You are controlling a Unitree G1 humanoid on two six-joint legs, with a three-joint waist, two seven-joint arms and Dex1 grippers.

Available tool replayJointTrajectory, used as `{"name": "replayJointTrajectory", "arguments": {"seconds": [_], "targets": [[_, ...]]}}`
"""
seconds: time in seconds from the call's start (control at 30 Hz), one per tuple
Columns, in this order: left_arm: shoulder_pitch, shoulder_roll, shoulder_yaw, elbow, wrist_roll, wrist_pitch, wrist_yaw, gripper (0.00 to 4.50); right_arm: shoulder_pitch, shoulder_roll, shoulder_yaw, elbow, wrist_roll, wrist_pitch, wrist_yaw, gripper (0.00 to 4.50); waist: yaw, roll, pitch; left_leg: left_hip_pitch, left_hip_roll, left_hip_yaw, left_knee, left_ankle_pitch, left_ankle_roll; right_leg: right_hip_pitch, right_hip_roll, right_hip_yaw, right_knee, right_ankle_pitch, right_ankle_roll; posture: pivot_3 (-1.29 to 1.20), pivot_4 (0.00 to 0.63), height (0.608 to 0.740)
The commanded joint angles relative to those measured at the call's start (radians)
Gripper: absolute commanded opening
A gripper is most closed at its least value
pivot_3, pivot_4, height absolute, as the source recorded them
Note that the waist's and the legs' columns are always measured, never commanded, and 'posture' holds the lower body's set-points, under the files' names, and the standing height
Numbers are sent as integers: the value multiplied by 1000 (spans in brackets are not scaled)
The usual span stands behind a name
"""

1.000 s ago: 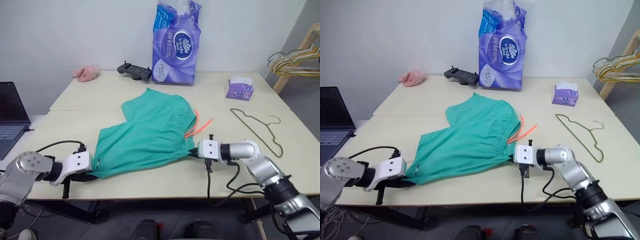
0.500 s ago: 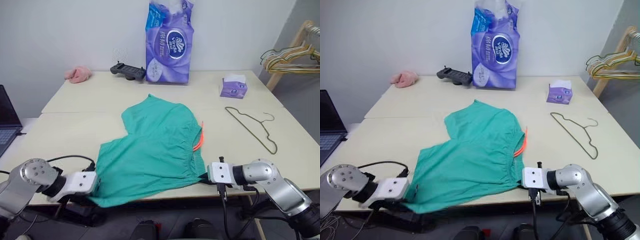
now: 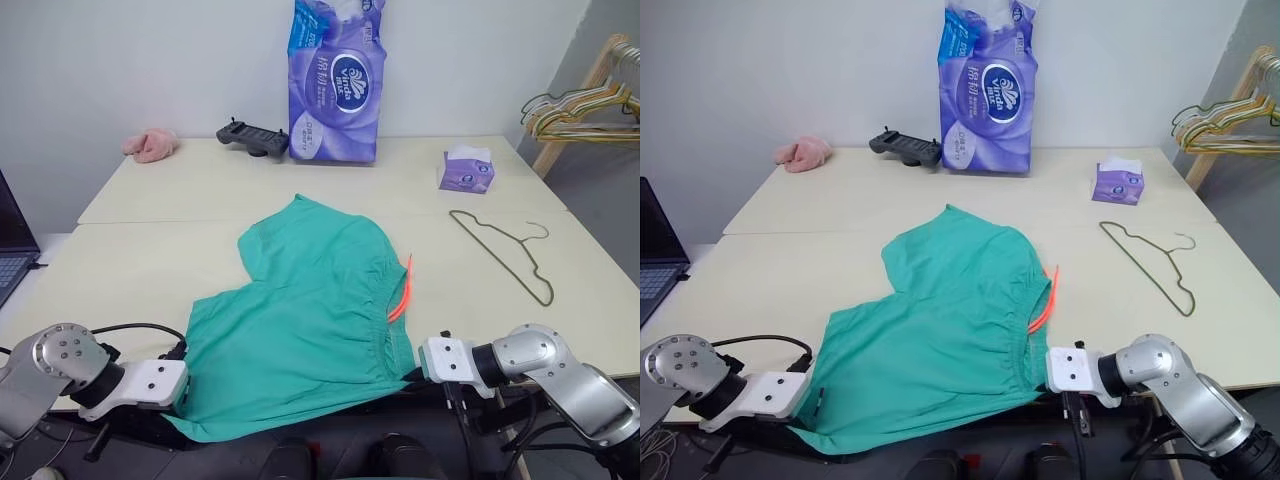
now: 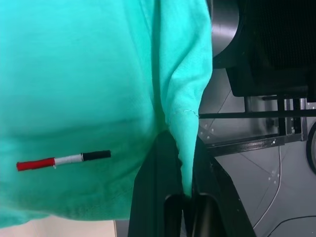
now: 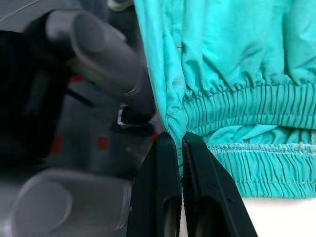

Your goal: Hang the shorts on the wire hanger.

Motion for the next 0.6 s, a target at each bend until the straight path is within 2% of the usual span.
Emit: {"name": "replayJointTrajectory", "arguments": {"seconds": [0.03,0.33,0.6], "targets": [[-46,-1,19,-1,15,-5,21,15,-1,-19,-4,-43,29,32,16,0,0,-1,3,0,0,0,0,0,0,0,0,0,0,0,0,158,72,740],[-121,-28,-16,36,40,-13,17,15,8,-35,14,-59,66,118,22,0,-2,-2,8,0,1,0,0,-1,-3,0,0,0,-1,0,1,149,72,740],[-78,-3,-20,18,26,-28,-30,15,44,-49,10,-76,105,157,23,0,-3,-3,10,-1,1,0,0,-2,-4,0,1,0,-2,0,1,138,72,740]]}}
